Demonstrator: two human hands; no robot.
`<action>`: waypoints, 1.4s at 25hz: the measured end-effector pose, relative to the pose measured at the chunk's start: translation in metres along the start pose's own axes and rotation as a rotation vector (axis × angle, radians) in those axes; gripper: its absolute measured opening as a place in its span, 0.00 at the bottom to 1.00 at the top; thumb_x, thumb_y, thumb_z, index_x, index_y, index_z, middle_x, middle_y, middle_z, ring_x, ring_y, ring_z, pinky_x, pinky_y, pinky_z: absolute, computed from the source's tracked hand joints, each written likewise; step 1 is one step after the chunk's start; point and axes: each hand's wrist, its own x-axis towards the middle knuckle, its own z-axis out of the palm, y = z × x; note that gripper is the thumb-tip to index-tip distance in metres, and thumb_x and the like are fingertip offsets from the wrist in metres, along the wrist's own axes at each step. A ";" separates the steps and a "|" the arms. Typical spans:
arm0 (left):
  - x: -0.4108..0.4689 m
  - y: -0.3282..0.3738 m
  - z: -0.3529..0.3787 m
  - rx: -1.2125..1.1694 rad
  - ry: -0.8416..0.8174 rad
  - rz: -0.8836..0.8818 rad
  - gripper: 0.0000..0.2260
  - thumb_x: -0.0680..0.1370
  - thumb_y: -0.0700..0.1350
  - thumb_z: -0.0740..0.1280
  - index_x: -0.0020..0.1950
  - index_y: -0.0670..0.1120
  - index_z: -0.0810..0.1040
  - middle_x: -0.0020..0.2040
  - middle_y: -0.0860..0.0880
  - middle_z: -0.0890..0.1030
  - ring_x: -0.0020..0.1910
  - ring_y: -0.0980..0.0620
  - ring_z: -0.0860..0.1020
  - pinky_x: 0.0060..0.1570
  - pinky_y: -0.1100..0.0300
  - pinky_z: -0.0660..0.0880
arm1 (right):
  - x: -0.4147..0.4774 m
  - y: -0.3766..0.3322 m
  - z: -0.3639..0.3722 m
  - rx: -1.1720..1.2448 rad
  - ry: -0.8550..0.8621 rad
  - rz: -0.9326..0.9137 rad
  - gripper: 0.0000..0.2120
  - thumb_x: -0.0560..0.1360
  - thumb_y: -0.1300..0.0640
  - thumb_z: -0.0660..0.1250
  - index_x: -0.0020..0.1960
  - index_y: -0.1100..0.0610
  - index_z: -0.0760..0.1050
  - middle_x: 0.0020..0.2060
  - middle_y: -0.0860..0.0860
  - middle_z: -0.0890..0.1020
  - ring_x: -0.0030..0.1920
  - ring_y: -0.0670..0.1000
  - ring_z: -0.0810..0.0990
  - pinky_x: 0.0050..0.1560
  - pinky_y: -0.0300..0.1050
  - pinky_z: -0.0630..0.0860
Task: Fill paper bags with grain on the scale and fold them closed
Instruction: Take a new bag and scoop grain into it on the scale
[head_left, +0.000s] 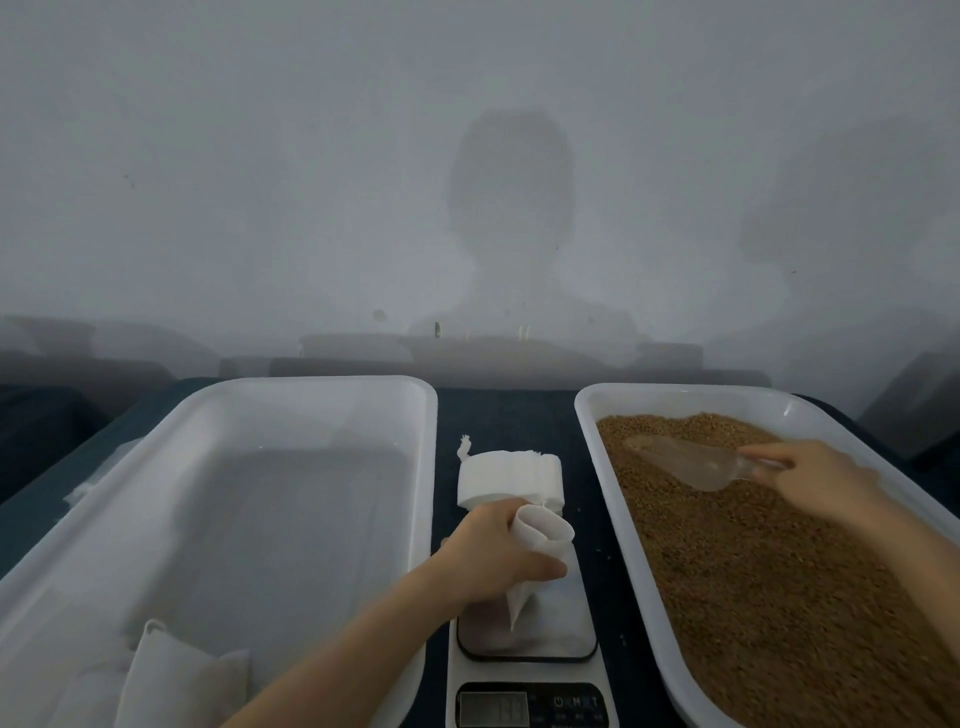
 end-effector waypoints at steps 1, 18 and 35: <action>0.000 0.000 0.000 -0.014 -0.004 0.003 0.13 0.69 0.46 0.75 0.52 0.50 0.77 0.47 0.51 0.80 0.47 0.54 0.79 0.48 0.63 0.76 | -0.005 0.004 -0.003 -0.010 0.007 0.001 0.15 0.77 0.45 0.63 0.63 0.42 0.74 0.66 0.50 0.74 0.61 0.55 0.75 0.62 0.56 0.70; -0.004 0.005 -0.002 -0.040 -0.045 -0.027 0.12 0.71 0.44 0.74 0.52 0.52 0.78 0.46 0.53 0.80 0.43 0.59 0.77 0.36 0.73 0.72 | -0.072 -0.008 -0.046 0.171 0.058 -0.284 0.18 0.74 0.56 0.67 0.56 0.35 0.72 0.60 0.47 0.78 0.53 0.50 0.77 0.60 0.58 0.70; -0.002 0.006 0.001 -0.003 -0.053 -0.047 0.19 0.71 0.50 0.74 0.59 0.49 0.75 0.53 0.48 0.79 0.51 0.51 0.78 0.52 0.57 0.78 | -0.083 -0.075 -0.037 -0.207 0.134 -0.653 0.21 0.74 0.54 0.67 0.53 0.28 0.67 0.46 0.30 0.72 0.54 0.40 0.68 0.66 0.46 0.50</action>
